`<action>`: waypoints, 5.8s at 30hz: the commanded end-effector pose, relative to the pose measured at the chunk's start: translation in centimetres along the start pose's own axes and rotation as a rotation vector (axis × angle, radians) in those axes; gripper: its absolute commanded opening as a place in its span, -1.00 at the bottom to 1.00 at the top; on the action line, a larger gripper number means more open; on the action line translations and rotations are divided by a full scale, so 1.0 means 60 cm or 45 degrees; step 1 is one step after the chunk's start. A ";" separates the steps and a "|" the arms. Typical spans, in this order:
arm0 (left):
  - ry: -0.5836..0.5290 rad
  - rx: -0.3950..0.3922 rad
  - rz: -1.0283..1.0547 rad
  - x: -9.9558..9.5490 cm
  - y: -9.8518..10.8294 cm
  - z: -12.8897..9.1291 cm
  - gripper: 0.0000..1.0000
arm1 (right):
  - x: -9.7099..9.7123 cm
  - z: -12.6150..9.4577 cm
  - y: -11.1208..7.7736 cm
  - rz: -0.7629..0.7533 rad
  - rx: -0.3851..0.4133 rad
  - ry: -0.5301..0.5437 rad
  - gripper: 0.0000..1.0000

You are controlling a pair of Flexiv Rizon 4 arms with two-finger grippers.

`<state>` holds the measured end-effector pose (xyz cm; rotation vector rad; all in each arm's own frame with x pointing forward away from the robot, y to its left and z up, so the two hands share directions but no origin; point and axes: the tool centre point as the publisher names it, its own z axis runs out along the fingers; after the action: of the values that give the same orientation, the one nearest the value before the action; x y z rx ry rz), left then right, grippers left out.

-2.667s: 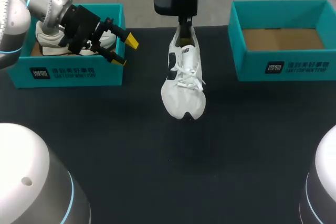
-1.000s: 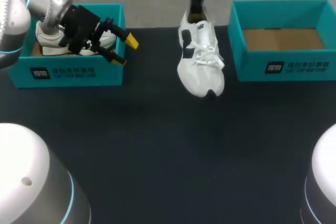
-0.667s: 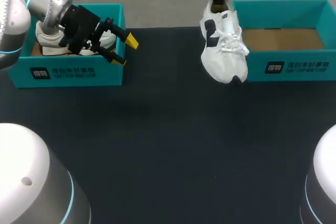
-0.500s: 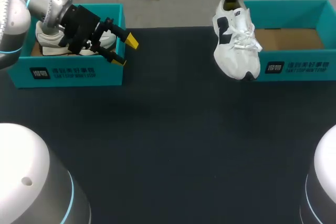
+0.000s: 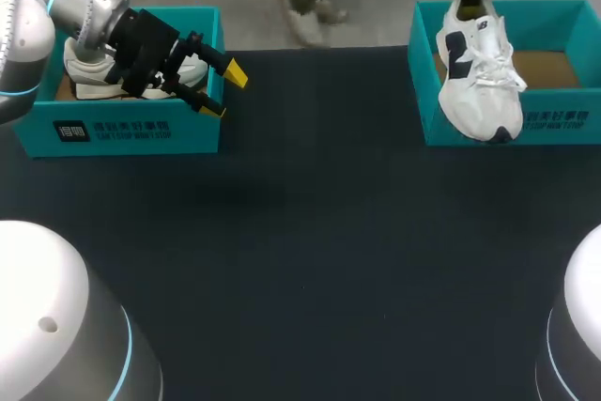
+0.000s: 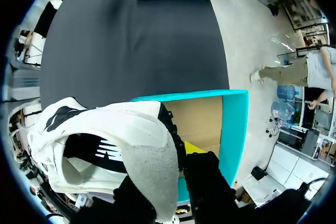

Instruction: Take the shoe out of the shoebox, open the shoe tongue, remove and reinsert the insole, then place the shoe into the shoebox

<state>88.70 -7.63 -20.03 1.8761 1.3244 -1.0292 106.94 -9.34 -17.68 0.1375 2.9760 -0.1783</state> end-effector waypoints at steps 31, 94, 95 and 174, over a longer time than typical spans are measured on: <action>0.004 0.001 0.001 0.000 0.000 0.000 1.00 | 0.005 0.033 -0.114 -0.155 -0.104 0.011 -1.00; 0.004 0.001 0.001 0.000 0.000 0.000 1.00 | -0.028 0.064 -0.403 1.348 0.056 0.212 -1.00; 0.004 0.001 0.001 0.000 0.000 0.000 1.00 | -0.025 0.064 -0.404 1.382 0.046 0.206 -1.00; 0.004 0.001 0.001 0.000 0.000 0.000 1.00 | 0.029 0.199 -0.402 2.108 0.091 0.018 -1.00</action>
<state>88.70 -7.64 -20.03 1.8761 1.3243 -1.0292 104.29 -34.65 -26.18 2.2800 1.8939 -0.0411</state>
